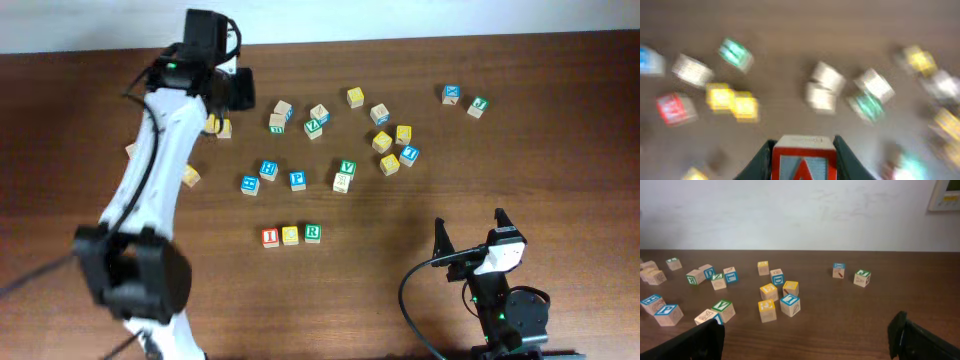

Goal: Spell out ICRA
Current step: 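Move the left gripper to the red A block and grasp it, then carry the red A block and place it right of the R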

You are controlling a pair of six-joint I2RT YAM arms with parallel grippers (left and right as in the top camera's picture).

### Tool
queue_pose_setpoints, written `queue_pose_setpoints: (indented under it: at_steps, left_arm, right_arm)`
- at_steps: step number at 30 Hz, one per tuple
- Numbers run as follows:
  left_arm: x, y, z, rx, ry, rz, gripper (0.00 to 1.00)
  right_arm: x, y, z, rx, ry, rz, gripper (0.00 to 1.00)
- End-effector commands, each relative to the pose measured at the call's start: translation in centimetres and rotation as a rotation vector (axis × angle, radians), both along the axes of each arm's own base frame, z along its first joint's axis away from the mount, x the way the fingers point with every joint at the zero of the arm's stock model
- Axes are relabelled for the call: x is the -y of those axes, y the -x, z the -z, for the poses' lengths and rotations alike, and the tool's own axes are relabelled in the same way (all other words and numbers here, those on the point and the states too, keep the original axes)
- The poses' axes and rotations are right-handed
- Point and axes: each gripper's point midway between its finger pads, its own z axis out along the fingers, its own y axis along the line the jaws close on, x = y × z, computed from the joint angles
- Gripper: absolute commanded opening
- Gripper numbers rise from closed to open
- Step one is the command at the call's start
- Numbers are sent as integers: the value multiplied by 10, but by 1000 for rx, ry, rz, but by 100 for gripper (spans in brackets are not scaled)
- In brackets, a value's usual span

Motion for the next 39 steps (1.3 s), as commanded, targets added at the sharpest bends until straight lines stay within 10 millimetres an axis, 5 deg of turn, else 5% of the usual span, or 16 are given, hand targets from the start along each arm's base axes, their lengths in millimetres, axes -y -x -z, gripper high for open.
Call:
queue_pose_setpoints:
  at_steps: [1,6,10,15,19,28,39]
  left_arm:
    - [69,77,-30,-171,245,210,22]
    - [121,170,14,-475,160,356,18]
    - [166,210,88,-503,9,244,18]
    - [162,212,138,-297,-164,-12,19]
    - [157,199,165,-179,-165,-53,21]
    - [157,201,180,-169,-139,-49,28]
    - [163,200,176,-175,-111,-42,38]
  right_arm:
    - [2,0,3,-6,-2,11,98]
    - [2,0,3,-6,-2,11,98]
    - [2,0,3,-6,-2,11,98]
    - [2,0,3,-6,-2,11,98]
    - [2,0,3,-6,-2,11,98]
    - [2,0,3,-6,-2,11,98]
    - [2,0,3,-6,-2,11,98]
